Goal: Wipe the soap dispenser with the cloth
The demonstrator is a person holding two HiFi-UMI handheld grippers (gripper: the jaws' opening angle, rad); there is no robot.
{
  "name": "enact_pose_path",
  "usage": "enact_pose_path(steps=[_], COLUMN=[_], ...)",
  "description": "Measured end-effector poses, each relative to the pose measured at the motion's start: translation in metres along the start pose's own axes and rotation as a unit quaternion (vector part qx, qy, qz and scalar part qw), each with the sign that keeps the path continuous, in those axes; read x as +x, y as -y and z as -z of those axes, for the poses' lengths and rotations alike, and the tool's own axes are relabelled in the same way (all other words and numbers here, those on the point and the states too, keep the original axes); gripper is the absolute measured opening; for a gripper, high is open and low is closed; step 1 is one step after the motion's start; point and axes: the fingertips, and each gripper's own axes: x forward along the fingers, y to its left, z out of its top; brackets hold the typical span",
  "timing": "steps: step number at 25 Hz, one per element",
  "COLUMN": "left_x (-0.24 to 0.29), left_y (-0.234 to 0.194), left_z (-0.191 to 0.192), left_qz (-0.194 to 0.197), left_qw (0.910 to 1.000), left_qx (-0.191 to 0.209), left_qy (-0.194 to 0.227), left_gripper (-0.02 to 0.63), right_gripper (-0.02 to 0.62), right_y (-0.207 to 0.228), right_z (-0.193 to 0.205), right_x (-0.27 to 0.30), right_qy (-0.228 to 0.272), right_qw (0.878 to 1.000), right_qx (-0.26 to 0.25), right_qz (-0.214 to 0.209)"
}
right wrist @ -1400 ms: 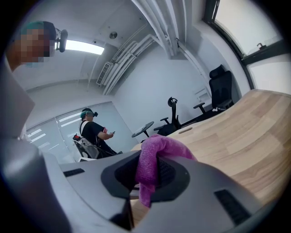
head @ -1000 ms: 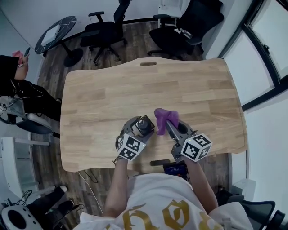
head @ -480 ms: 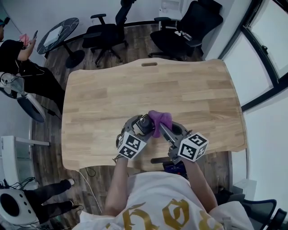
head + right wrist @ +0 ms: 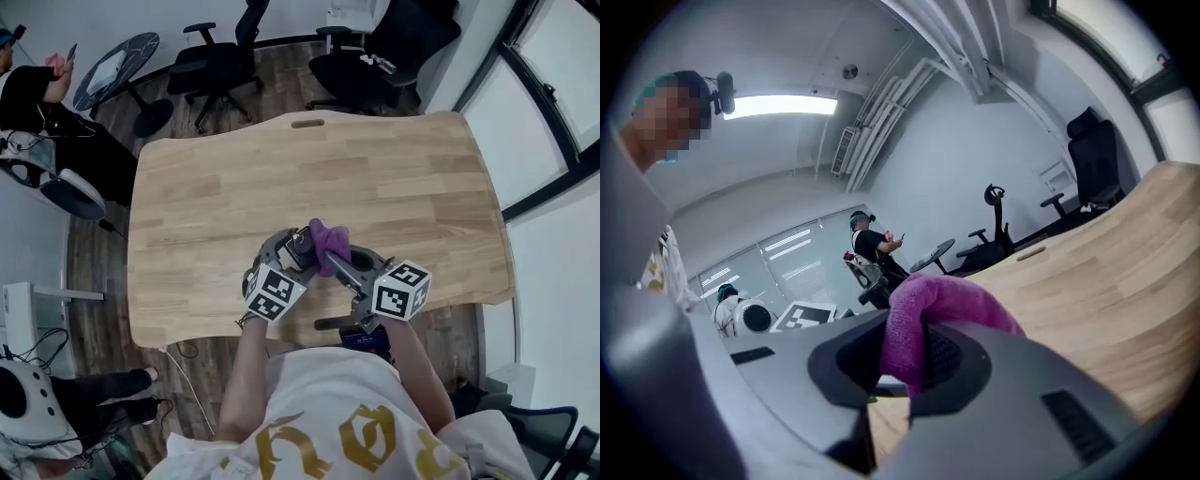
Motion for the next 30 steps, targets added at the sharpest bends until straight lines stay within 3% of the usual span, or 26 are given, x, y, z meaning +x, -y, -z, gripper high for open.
enact_pose_path(steps=[11, 22, 30], left_x=[0.006, 0.014, 0.015], left_y=[0.002, 0.02, 0.029], left_z=[-0.006, -0.013, -0.01], left_qz=[0.004, 0.036, 0.062], left_qw=[1.0, 0.9989, 0.9974], left_qx=[-0.002, 0.025, 0.034], left_qy=[0.006, 0.012, 0.014], left_gripper=[0.331, 0.331, 0.331], right_gripper=[0.041, 0.041, 0.041], right_y=[0.007, 0.029, 0.038], right_z=[0.002, -0.008, -0.006], right_x=[0.004, -0.003, 0.003], right_qy=[-0.034, -0.034, -0.052], right_qw=[0.999, 0.999, 0.998], right_qx=[-0.017, -0.015, 0.001], right_qz=[0.009, 0.036, 0.028])
